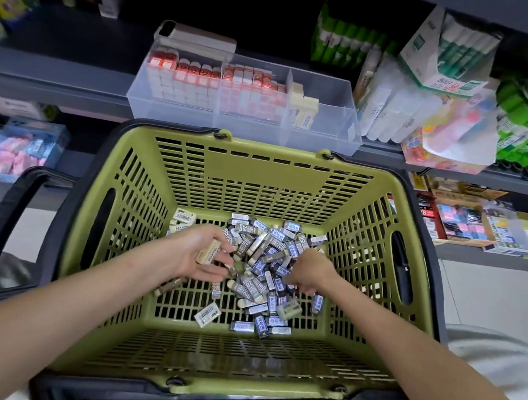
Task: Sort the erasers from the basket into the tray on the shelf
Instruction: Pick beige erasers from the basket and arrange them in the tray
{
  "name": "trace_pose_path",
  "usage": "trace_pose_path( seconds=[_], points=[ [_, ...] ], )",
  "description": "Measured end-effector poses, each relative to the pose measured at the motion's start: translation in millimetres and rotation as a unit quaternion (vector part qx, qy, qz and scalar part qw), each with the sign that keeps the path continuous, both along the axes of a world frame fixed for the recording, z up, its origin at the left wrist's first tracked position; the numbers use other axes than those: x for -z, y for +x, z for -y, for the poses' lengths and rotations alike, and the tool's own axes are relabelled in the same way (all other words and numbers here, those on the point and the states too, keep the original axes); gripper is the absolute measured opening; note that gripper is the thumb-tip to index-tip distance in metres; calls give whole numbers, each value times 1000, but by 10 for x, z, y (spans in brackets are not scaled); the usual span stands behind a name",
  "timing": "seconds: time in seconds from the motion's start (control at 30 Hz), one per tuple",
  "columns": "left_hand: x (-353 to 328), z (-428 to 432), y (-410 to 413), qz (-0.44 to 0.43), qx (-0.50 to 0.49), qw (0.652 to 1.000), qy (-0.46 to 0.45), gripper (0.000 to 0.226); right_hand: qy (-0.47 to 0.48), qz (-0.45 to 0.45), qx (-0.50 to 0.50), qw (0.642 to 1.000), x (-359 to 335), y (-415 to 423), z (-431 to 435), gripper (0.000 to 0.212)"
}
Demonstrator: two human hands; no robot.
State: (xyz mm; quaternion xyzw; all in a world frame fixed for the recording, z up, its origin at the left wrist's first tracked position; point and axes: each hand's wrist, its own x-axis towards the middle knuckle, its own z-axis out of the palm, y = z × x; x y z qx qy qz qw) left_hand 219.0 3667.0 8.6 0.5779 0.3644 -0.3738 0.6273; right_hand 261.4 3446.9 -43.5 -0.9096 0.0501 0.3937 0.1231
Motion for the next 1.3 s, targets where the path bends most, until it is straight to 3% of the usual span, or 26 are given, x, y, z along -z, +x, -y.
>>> trace_pose_path(
  seconds=[0.13,0.33,0.5,0.57,0.67,0.8,0.93,1.03,1.07,1.1,1.17,1.23,1.3],
  points=[
    [-135,-133,20,11,-59,997,-48,21,29,-91,79,992,210,-193,14,58],
    [-348,-385,-15,53,-112,986,-110,21,6,-98,-84,992,231,-263,185,35],
    [-452,-519,-87,84,-81,982,-145,30,0,-112,-203,973,270,-413,294,44],
    [-463,-546,-131,96,-77,983,-134,36,18,-106,-199,974,161,-385,214,40],
    [-460,-588,-175,108,-72,985,-113,52,158,-71,-93,980,-223,-207,18,26],
    [-509,-580,-173,111,-56,982,-142,46,424,-1,26,905,-831,-123,-542,36],
    [-577,-540,-187,116,-66,966,-222,46,511,67,-31,856,-1057,-173,-1115,31],
    [-595,-606,-177,115,-163,958,-208,42,575,33,5,817,-992,-59,-1219,18],
    [-596,-653,-167,115,-222,947,-204,39,566,48,25,823,-899,1,-1228,17],
    [-598,-711,-158,121,-281,929,-208,35,516,89,9,852,-766,60,-1231,21],
    [-623,-815,-149,149,-354,896,-222,28,294,163,-160,928,-389,156,-1240,49],
    [-661,-866,-161,167,-359,886,-243,22,124,149,-323,926,-9,162,-1264,80],
    [-693,-877,-174,174,-341,886,-260,25,72,164,-392,902,292,150,-1298,89]
  ],
)
